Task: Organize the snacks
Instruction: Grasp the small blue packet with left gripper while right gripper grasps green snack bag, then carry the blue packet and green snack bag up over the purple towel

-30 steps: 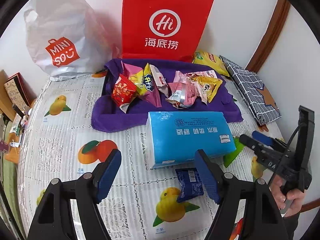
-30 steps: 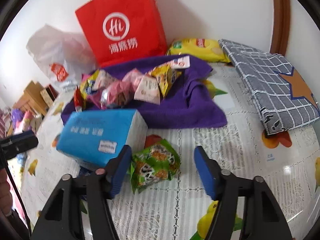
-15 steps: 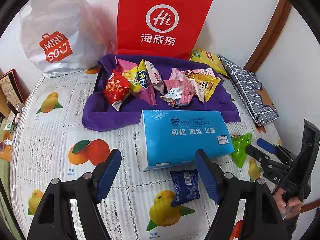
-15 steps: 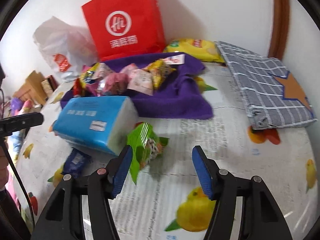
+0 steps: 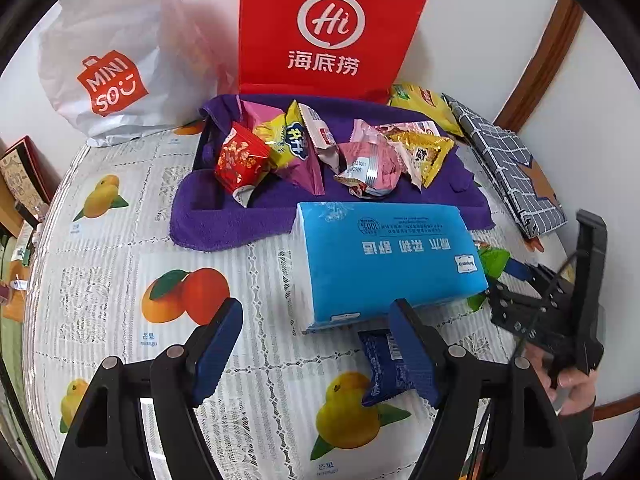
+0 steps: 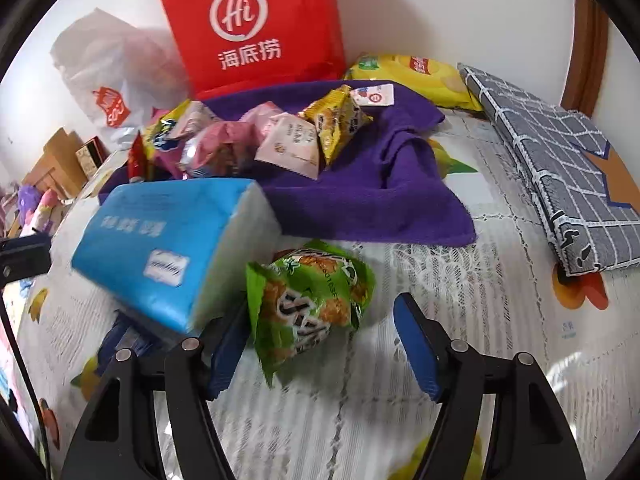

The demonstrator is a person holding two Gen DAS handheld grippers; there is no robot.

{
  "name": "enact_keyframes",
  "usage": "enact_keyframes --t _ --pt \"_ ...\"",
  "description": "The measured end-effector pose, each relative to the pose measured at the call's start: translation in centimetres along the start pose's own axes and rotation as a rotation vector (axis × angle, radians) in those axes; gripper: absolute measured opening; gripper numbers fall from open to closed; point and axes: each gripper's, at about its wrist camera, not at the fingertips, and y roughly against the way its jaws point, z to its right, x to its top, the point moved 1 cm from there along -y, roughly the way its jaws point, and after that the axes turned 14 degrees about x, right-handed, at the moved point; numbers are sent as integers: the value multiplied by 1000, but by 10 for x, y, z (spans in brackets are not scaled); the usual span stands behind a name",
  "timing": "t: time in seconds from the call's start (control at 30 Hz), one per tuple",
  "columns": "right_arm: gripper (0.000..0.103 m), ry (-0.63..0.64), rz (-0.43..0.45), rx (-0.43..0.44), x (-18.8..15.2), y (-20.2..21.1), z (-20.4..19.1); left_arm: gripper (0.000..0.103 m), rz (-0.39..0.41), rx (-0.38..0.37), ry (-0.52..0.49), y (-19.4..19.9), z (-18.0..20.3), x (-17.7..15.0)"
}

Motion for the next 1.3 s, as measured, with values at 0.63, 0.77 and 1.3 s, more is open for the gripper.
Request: enact_keyframes --t 0.63,0.77,1.3 --pt "49 -31 87 -39 -24 61 17 73 -149 -26 -68 -36 59 -42" --pt "49 -51 101 -64 -34 76 23 72 -158 -10 -33 -44 69 -47" --pt "49 -16 136 -81 -38 102 -12 36 -64 23 22 -5 39 -54"
